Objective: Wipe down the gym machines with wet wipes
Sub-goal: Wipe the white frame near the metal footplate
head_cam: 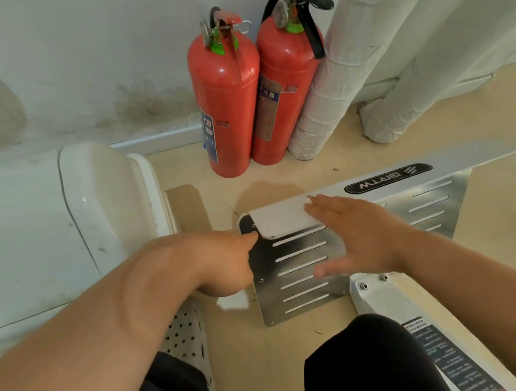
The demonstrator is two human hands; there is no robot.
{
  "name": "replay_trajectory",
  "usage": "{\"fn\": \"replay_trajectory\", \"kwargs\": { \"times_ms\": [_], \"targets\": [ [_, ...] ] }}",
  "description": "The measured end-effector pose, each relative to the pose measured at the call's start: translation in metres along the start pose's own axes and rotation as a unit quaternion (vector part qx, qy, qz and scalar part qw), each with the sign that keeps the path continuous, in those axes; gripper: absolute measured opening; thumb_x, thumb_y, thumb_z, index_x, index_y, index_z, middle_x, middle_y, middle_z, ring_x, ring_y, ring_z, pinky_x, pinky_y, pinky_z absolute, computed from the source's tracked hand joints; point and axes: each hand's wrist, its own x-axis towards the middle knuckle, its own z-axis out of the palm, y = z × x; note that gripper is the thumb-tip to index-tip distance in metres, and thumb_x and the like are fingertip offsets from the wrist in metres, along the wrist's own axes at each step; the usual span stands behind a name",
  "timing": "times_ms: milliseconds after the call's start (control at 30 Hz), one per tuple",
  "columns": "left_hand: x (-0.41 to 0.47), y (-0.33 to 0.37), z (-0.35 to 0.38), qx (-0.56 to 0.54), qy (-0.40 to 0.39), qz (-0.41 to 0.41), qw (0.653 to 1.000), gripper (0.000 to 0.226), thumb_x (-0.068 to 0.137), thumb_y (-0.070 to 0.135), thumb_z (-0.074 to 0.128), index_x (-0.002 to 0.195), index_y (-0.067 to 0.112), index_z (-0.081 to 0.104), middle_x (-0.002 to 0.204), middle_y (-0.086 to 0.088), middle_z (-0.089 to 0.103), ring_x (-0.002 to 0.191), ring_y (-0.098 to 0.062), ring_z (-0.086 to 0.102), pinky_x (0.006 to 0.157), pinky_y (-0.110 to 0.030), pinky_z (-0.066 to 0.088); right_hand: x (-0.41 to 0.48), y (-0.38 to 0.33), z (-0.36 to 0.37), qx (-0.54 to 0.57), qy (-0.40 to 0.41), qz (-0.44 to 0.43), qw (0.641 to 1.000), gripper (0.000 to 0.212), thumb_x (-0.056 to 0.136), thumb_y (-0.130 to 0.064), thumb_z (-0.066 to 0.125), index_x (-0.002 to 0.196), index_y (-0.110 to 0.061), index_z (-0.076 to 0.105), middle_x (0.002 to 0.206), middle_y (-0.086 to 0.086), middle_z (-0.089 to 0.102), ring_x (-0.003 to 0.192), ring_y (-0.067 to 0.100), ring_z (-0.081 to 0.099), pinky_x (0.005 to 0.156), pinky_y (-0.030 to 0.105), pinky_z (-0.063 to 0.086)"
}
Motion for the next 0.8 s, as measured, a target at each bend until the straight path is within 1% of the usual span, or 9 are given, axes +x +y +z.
{"fn": "replay_trajectory", "kwargs": {
  "times_ms": [100,167,267,333,400,500,600,700,800],
  "targets": [
    [-0.003,-0.007,-0.001,-0.033,-0.007,-0.004,0.999,0.074,0.103,0.014,0.036,0.161,0.034,-0.007,0.167,0.002,0.02,0.137,-0.018,0.041,0.107,-0.028,0.035,0.015,0.025,-0.008,0.016,0.019,0.117,0.993,0.151,0.044,-0.112,0.005,0.165,-0.021,0.008,0.172,0.0,0.004,0.158,0.015,0.007,0.127,0.035,0.01],
    [-0.005,-0.006,-0.003,-0.041,-0.001,0.002,0.999,0.072,0.104,0.015,0.035,0.16,0.037,-0.004,0.169,0.01,0.004,0.149,-0.016,0.028,0.115,-0.025,0.029,0.031,0.01,-0.012,0.045,0.018,0.116,0.992,0.145,0.052,-0.109,0.019,0.164,-0.018,0.012,0.172,0.003,0.009,0.158,0.017,0.01,0.126,0.037,0.013],
    [-0.007,-0.003,-0.005,-0.039,0.016,0.01,0.999,0.071,0.104,0.019,0.037,0.161,0.035,-0.001,0.169,0.008,0.012,0.146,-0.018,0.034,0.116,-0.028,0.033,0.037,-0.045,-0.011,0.043,0.017,0.009,0.999,0.131,0.066,-0.098,0.039,0.164,-0.017,0.009,0.172,0.001,0.006,0.158,0.017,0.008,0.126,0.036,0.01],
    [-0.006,-0.004,-0.006,-0.034,0.026,0.008,0.999,0.073,0.103,0.024,0.04,0.162,0.031,-0.002,0.166,0.002,0.025,0.139,-0.021,0.043,0.113,-0.035,0.038,0.023,-0.07,-0.006,0.026,0.028,-0.05,0.998,0.128,0.068,-0.097,0.035,0.164,-0.017,0.007,0.172,0.0,0.003,0.158,0.016,0.004,0.127,0.033,0.005],
    [-0.005,-0.007,-0.005,-0.034,0.034,0.007,0.999,0.075,0.103,0.027,0.041,0.162,0.029,-0.005,0.167,0.003,0.021,0.14,-0.021,0.042,0.113,-0.038,0.039,0.004,-0.067,0.002,0.025,0.042,-0.065,0.997,0.127,0.067,-0.099,0.027,0.165,-0.019,0.007,0.172,-0.002,0.0,0.158,0.013,0.0,0.127,0.029,-0.001],
    [-0.006,-0.005,0.0,-0.034,0.03,0.015,0.999,0.076,0.102,0.027,0.04,0.161,0.031,-0.007,0.169,0.013,0.004,0.144,-0.019,0.038,0.114,-0.036,0.038,-0.011,-0.024,0.01,0.019,0.04,-0.007,0.999,0.135,0.06,-0.106,0.012,0.165,-0.022,0.007,0.172,-0.002,0.001,0.158,0.014,0.001,0.129,0.034,0.002],
    [-0.004,-0.001,0.001,-0.027,0.021,0.014,0.999,0.076,0.102,0.029,0.04,0.161,0.031,-0.009,0.168,0.01,0.015,0.137,-0.021,0.045,0.111,-0.038,0.041,-0.001,0.019,0.003,0.023,0.051,0.115,0.992,0.146,0.05,-0.109,-0.001,0.164,-0.019,0.013,0.172,0.003,0.009,0.158,0.018,0.009,0.126,0.035,0.008],
    [-0.002,0.002,-0.003,-0.019,0.018,0.002,1.0,0.073,0.103,0.029,0.039,0.162,0.029,-0.005,0.162,0.002,0.033,0.137,-0.022,0.045,0.111,-0.036,0.041,0.024,0.01,-0.009,0.048,0.042,0.141,0.988,0.139,0.057,-0.105,0.017,0.163,-0.015,0.019,0.171,0.005,0.015,0.157,0.021,0.016,0.125,0.037,0.014],
    [-0.003,0.005,-0.007,-0.01,0.012,-0.001,1.0,0.07,0.104,0.031,0.039,0.162,0.029,0.0,0.164,0.0,0.028,0.142,-0.022,0.039,0.112,-0.033,0.037,0.039,-0.042,-0.011,0.049,0.029,0.039,0.998,0.131,0.066,-0.098,0.042,0.163,-0.015,0.016,0.171,0.003,0.013,0.157,0.018,0.014,0.126,0.036,0.015]
  ]
}}
